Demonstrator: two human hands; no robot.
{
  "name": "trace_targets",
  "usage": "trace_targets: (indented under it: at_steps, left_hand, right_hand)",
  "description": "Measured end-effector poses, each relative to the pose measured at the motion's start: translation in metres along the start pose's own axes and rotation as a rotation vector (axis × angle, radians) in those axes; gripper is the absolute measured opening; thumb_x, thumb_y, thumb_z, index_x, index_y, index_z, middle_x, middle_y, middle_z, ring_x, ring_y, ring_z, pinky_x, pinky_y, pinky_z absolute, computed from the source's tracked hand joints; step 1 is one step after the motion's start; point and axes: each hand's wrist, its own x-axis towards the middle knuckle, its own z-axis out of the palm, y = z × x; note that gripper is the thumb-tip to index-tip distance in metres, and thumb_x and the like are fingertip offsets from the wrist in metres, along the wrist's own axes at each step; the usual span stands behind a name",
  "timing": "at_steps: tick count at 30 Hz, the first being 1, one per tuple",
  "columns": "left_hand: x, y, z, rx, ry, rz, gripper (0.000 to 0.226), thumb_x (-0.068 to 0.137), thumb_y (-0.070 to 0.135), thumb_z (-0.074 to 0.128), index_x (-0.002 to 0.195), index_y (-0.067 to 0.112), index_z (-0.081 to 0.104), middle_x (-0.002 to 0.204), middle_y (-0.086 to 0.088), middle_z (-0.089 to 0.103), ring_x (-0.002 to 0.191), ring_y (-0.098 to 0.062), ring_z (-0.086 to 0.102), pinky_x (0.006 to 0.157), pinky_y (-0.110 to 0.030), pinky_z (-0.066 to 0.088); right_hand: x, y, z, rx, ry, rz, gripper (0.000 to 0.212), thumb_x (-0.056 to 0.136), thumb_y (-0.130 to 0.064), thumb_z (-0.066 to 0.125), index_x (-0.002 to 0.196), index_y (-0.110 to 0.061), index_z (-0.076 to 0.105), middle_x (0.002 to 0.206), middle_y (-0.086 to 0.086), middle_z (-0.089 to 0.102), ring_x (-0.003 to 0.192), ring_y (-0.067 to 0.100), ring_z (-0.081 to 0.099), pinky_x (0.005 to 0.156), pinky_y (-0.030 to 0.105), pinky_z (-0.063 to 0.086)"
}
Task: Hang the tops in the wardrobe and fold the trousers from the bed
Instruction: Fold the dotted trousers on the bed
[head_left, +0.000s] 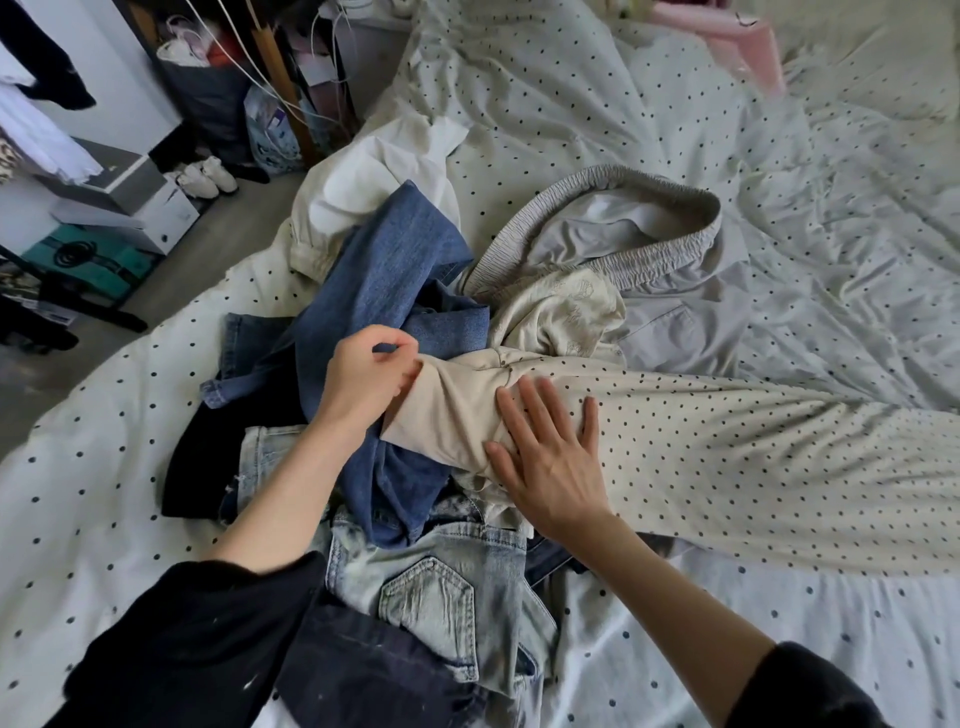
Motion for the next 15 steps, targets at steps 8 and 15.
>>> trace_targets:
  at_steps: [8, 15]
  left_hand:
    - [-0.006, -0.023, 0.0, 0.107, 0.109, -0.123, 0.03, 0.084, 0.025, 0.067, 0.111, 0.014, 0.06, 0.087, 0.005, 0.062, 0.098, -0.023, 0.061, 0.088, -0.034, 0.048]
    - [-0.005, -0.027, 0.009, 0.406, -0.031, -0.205, 0.05, 0.075, 0.047, 0.071, 0.107, 0.01, 0.062, 0.099, -0.003, 0.066, 0.1, -0.024, 0.06, 0.091, -0.042, 0.047]
  right_hand:
    - [0.016, 0.004, -0.006, 0.02, -0.005, -0.002, 0.074, 0.083, -0.063, -0.01, 0.15, -0.033, 0.0, 0.159, 0.001, -0.007, 0.142, 0.014, -0.019, 0.112, 0.053, -0.016]
    - [0.01, 0.002, -0.005, 0.011, -0.022, 0.008, 0.064, 0.089, -0.051, -0.006, 0.144, -0.022, -0.019, 0.159, -0.001, -0.008, 0.144, 0.017, -0.016, 0.114, 0.051, -0.012]
